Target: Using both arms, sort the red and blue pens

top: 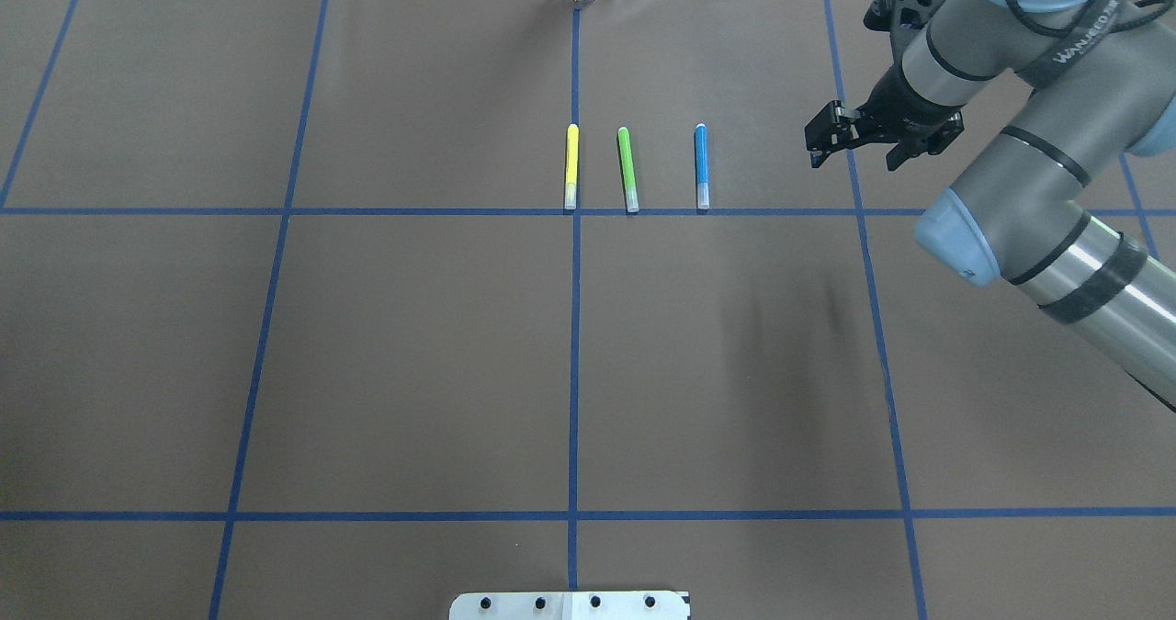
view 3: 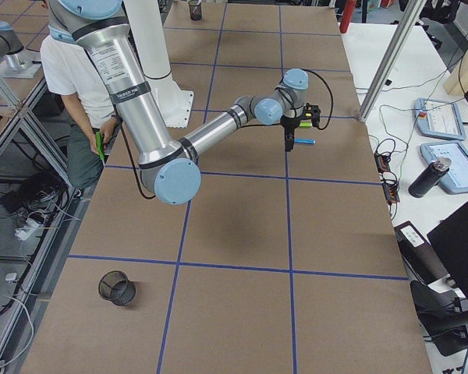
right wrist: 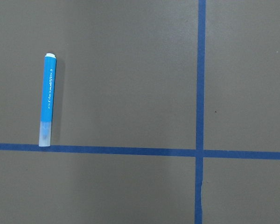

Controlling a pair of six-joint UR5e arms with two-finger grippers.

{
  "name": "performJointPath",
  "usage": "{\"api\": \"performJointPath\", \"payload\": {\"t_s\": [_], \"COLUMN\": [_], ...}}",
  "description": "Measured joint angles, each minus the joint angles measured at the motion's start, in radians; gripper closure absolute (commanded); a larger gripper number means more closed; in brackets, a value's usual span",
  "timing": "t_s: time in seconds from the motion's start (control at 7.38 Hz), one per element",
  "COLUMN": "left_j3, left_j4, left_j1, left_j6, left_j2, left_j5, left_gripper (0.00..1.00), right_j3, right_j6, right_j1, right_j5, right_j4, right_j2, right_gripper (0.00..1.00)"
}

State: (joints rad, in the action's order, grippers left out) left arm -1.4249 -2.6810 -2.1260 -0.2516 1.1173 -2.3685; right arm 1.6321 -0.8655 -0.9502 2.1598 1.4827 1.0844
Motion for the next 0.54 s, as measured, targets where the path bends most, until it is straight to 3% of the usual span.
{"api": "performJointPath", "payload": {"t_s": [0.54], "left_j3": [-0.056], "left_j4": [0.397], "left_j1": [0.252], "left_j6": [-0.012], "left_j2": [0.298], "left_j5": [-0.005], "left_gripper": [0.11], "right_j3": [-0.346], "right_j6": [-0.156], "right_j1": [0.033], "right_j5": [-0.079], "right_j4": [-0.202], "right_j2": [-0.232], "right_gripper": [0.04]}}
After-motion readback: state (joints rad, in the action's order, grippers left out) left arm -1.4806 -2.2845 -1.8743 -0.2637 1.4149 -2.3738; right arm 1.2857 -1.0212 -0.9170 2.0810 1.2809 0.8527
